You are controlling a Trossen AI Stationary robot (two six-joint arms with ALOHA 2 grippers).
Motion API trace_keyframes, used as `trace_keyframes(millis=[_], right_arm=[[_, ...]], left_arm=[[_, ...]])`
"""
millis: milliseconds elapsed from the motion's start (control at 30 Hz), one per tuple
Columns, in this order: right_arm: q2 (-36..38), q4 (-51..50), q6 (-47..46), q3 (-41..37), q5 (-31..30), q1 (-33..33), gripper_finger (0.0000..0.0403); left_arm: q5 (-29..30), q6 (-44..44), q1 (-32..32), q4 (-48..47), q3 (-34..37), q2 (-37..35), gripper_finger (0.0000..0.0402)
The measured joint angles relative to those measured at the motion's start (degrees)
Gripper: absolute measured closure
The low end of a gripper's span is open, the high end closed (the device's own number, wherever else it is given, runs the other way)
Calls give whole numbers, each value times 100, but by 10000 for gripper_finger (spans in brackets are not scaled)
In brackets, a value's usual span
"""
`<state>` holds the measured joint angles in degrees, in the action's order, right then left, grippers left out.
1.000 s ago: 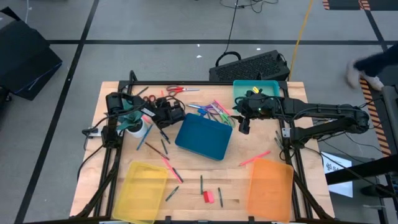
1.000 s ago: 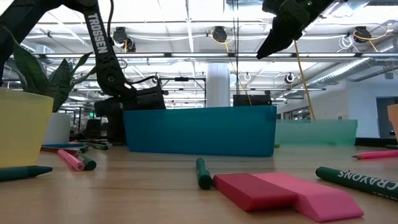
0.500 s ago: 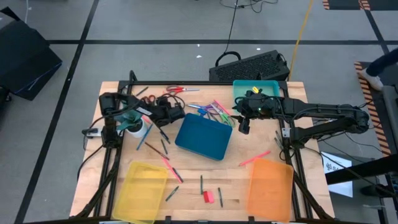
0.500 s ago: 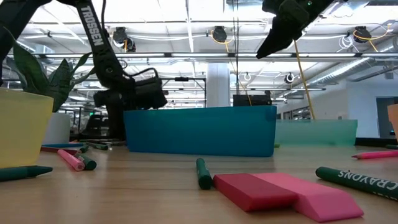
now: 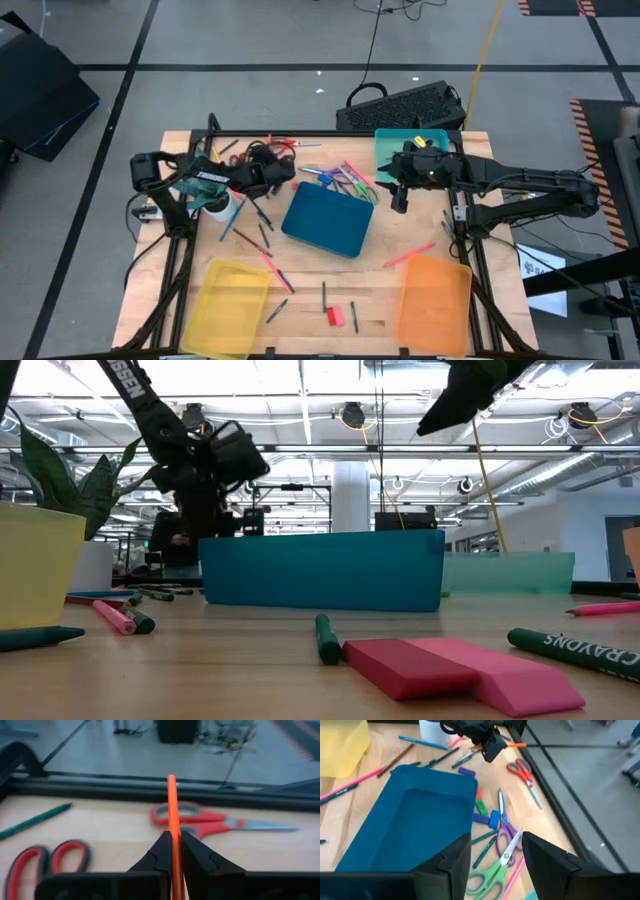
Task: Sort crayons/erasers/pens/pencils in bins
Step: Put the orange pencil into the green bin
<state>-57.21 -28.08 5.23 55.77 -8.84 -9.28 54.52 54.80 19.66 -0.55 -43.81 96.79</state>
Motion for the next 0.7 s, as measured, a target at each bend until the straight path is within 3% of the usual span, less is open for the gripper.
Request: trace_keyframes(millis=[100, 233, 467, 700], right_arm=[[141, 84, 211, 0, -2, 0, 234], [392, 730, 473, -250, 7, 2, 234], [792, 3031, -124, -1729, 649, 3, 234], [524, 5570, -757, -2861, 924, 0, 188]], left_arm=[[-51, -563, -114, 683, 1, -237, 378], [-535, -1922, -299, 2080, -13, -310, 386], [-2849, -4327, -711, 4344, -76, -312, 376], [-4343, -4940, -1134, 5443, -83, -312, 386]])
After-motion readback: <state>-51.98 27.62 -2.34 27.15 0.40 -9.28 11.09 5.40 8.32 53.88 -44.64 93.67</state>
